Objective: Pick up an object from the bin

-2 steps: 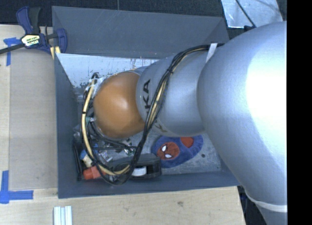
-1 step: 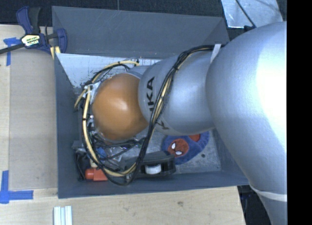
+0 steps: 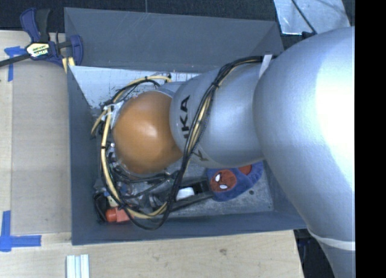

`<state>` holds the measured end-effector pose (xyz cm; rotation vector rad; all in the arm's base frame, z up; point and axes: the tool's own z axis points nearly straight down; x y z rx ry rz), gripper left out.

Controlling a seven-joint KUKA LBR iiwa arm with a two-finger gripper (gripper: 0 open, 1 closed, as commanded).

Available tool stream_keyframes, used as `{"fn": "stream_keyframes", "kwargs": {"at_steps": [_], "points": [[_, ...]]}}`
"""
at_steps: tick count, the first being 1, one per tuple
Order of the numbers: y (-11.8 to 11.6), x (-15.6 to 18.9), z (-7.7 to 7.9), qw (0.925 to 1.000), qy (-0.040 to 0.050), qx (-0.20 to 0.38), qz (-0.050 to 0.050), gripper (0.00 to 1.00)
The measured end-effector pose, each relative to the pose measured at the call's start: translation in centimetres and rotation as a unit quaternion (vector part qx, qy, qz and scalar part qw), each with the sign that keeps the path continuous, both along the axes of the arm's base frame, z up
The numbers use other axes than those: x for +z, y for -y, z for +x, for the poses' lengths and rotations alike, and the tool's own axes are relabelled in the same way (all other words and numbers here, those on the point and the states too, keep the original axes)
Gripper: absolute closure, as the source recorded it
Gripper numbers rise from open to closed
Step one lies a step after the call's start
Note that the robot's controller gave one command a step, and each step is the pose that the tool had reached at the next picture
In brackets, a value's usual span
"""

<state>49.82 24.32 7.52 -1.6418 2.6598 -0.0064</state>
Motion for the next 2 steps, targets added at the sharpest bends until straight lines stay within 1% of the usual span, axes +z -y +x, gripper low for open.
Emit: {"fn": "stream_keyframes", "kwargs": {"at_steps": [1, 2], "points": [[5.2, 1.1, -0.8, 0.9993, 0.0063, 0.036, 0.005, 1.0], [5.0, 13.0, 0.2, 0.9991, -0.0022, 0.043, -0.001, 1.0]]}}
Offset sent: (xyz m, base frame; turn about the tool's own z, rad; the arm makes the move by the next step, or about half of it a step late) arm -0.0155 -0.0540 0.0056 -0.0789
